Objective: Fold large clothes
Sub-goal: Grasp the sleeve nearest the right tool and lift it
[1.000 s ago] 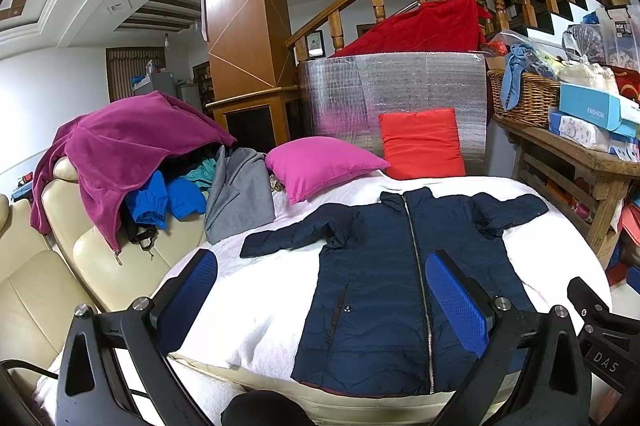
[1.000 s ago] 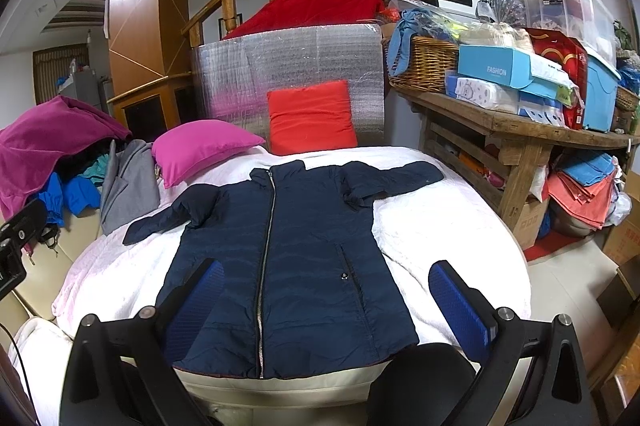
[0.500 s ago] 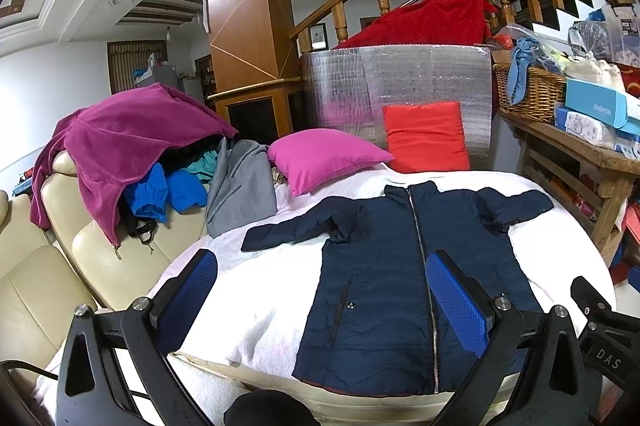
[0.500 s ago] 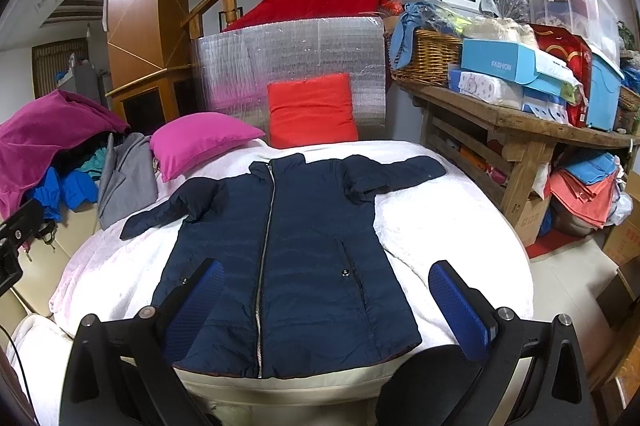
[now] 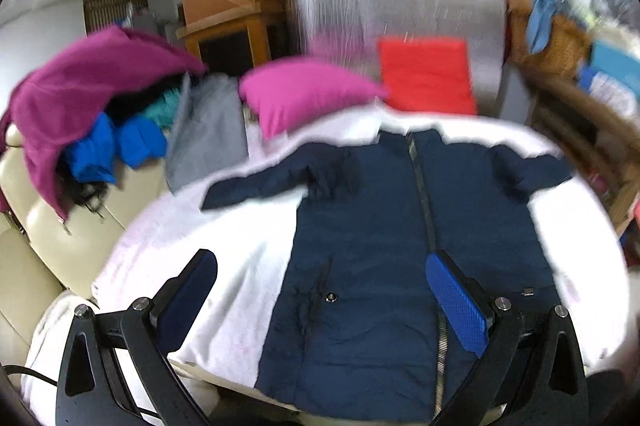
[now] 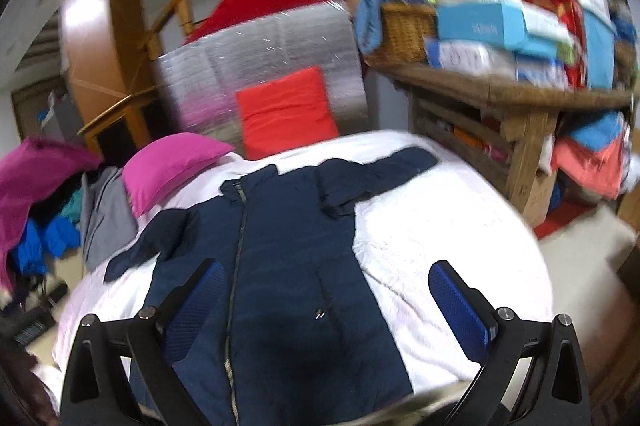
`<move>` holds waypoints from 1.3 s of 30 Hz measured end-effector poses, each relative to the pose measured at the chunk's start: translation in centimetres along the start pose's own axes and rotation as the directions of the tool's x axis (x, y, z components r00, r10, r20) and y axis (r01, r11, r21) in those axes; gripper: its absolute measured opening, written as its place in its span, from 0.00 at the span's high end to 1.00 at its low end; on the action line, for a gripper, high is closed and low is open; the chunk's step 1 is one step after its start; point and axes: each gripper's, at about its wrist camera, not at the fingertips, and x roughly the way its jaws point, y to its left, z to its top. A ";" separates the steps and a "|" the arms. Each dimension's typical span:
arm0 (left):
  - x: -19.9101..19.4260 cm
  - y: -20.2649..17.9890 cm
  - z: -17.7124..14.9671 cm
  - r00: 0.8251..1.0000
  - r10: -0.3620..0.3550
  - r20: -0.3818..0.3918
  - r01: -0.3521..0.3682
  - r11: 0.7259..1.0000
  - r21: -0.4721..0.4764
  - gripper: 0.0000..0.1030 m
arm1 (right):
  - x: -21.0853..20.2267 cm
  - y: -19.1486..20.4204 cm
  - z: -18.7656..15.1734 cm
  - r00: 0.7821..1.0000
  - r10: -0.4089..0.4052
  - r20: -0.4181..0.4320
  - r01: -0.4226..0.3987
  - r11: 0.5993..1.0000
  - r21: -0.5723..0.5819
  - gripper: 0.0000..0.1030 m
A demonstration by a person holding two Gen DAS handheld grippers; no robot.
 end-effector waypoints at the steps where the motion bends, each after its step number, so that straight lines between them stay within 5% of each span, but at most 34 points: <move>1: 2.4 -0.5 0.2 0.999 0.010 -0.035 -0.010 1.000 0.002 0.00 | 1.5 -1.1 0.6 1.000 0.004 -0.015 -0.004 1.000 0.026 0.00; 6: 14.2 -2.9 0.5 0.978 0.090 -0.188 -0.092 0.996 -0.003 0.00 | 11.4 -6.9 4.0 0.993 0.073 -0.089 -0.056 0.982 0.182 0.00; 10: 20.6 -4.3 0.8 0.963 0.131 -0.235 -0.140 0.990 -0.020 0.00 | 20.0 -11.7 5.9 0.979 0.169 -0.118 -0.117 0.928 0.353 0.00; 13: 23.7 -5.4 0.6 0.960 0.132 -0.249 -0.138 0.990 -0.008 0.00 | 27.0 -15.0 7.0 0.960 0.252 -0.126 -0.163 0.861 0.481 0.00; 17: 25.5 -6.2 0.5 0.955 0.121 -0.269 -0.123 0.992 0.011 0.00 | 35.4 -18.9 7.3 0.924 0.371 -0.095 -0.219 0.715 0.664 0.08; 19: 26.0 -6.8 1.0 0.960 0.128 -0.247 -0.127 0.992 0.020 0.00 | 38.2 -19.9 7.4 0.924 0.373 -0.087 -0.210 0.684 0.699 0.13; 24: 27.0 -8.2 1.6 0.965 0.114 -0.234 -0.102 0.993 0.061 0.00 | 44.5 -21.0 7.4 0.922 0.369 -0.117 -0.170 0.658 0.733 0.24; 28: 28.9 -9.4 0.8 0.943 0.114 -0.314 -0.084 0.991 0.107 0.00 | 47.0 -20.8 8.0 0.931 0.332 -0.148 -0.125 0.676 0.726 0.40; 30: 29.0 -9.6 0.6 0.943 0.117 -0.313 -0.086 0.990 0.112 0.00 | 47.7 -20.6 8.2 0.932 0.331 -0.146 -0.123 0.671 0.732 0.52; 32: 29.1 -9.5 0.5 0.943 0.108 -0.313 -0.081 0.992 0.096 0.00 | 48.4 -20.4 8.1 0.935 0.325 -0.142 -0.121 0.668 0.734 0.80; 39: 29.4 -7.8 -0.1 0.923 0.022 -0.385 -0.048 0.997 -0.058 0.00 | 44.3 -16.0 11.8 0.951 0.306 -0.031 -0.224 0.758 0.612 0.87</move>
